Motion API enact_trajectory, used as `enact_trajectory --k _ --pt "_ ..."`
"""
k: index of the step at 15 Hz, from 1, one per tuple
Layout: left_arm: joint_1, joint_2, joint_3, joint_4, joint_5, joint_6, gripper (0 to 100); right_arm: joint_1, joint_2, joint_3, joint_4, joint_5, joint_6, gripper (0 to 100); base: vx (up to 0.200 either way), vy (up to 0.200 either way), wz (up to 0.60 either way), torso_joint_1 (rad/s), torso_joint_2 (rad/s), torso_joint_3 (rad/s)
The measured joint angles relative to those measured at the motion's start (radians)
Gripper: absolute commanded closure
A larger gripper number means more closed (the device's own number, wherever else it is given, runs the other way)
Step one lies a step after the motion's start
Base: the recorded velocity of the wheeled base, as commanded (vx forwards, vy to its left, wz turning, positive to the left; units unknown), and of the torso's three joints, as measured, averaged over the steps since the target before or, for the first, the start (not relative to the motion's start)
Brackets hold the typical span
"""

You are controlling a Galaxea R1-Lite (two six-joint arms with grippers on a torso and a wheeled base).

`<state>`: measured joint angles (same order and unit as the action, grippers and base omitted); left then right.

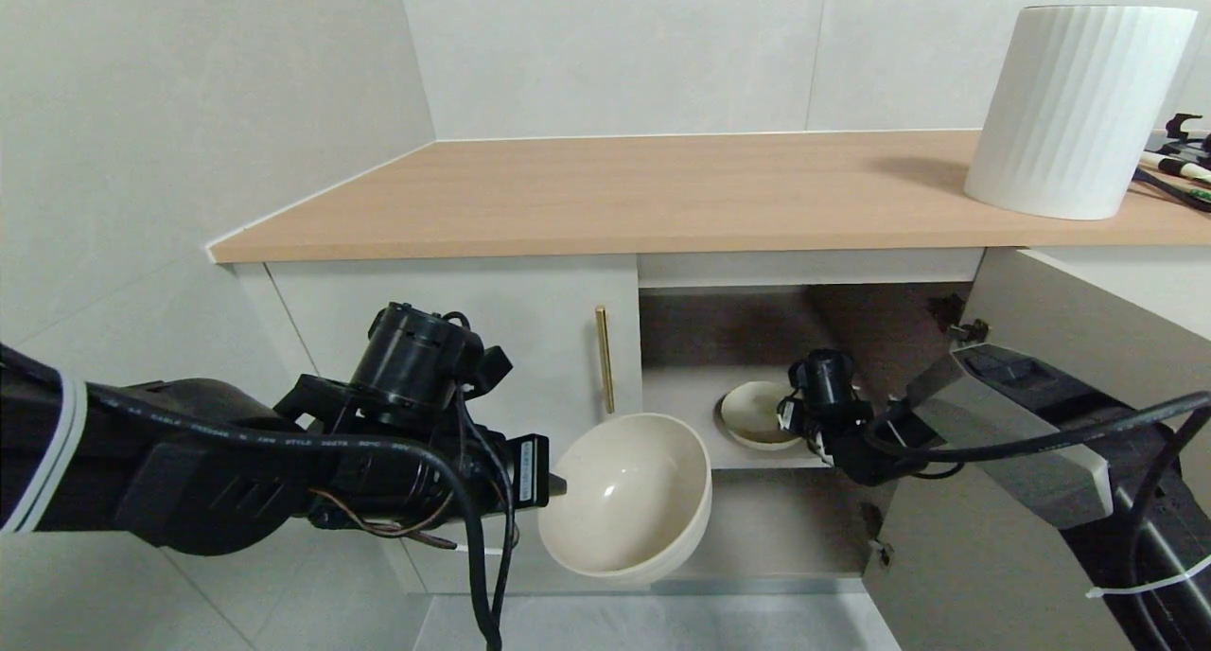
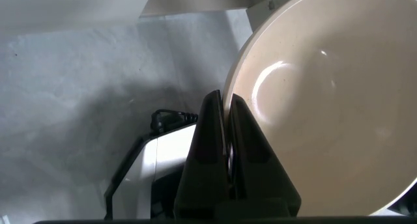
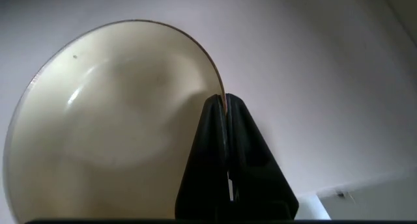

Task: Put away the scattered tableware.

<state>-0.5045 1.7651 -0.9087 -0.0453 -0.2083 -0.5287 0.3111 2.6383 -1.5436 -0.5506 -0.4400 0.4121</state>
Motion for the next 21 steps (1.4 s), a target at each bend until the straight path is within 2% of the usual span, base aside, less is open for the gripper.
enact_trajectory --k 4,8,9,12,14,16,19,21 --pt "-0.002 0.012 -0.001 -0.001 0.000 0.000 100 -0.007 0.037 -0.083 0.036 -0.017 -0.001 100 0.000 0.000 0.00 0.000 0.00 0.000" --pt "-0.002 0.015 -0.001 -0.001 0.000 0.000 100 -0.010 0.047 -0.100 0.037 -0.024 0.000 100 0.000 0.000 0.00 0.000 0.00 0.000" --pt "-0.002 0.015 -0.001 -0.001 0.000 0.000 100 -0.010 0.048 -0.100 0.037 -0.026 0.000 0 0.000 0.000 0.00 0.000 0.00 0.000" --pt "-0.006 0.018 -0.001 -0.005 0.000 0.001 100 -0.009 0.045 -0.094 0.037 -0.029 0.002 0 0.000 0.000 0.00 0.000 0.00 0.000" --pt "-0.013 0.033 -0.009 -0.012 0.023 0.001 100 -0.008 0.026 -0.073 0.034 -0.033 0.013 0 0.000 0.000 0.00 0.000 0.00 0.000" --pt "-0.028 0.073 -0.035 -0.020 0.087 0.001 100 -0.002 -0.029 -0.006 0.035 -0.032 0.029 0 0.000 0.000 0.00 0.000 0.00 0.000" --pt "-0.072 0.153 -0.078 -0.020 0.200 0.000 100 0.031 -0.209 0.177 0.056 0.013 0.041 0 0.000 0.000 0.00 0.000 0.00 0.000" --pt "-0.103 0.194 -0.096 -0.020 0.236 0.000 100 0.073 -0.369 0.290 0.111 0.074 0.043 0 0.000 0.000 0.00 0.000 0.00 0.000"
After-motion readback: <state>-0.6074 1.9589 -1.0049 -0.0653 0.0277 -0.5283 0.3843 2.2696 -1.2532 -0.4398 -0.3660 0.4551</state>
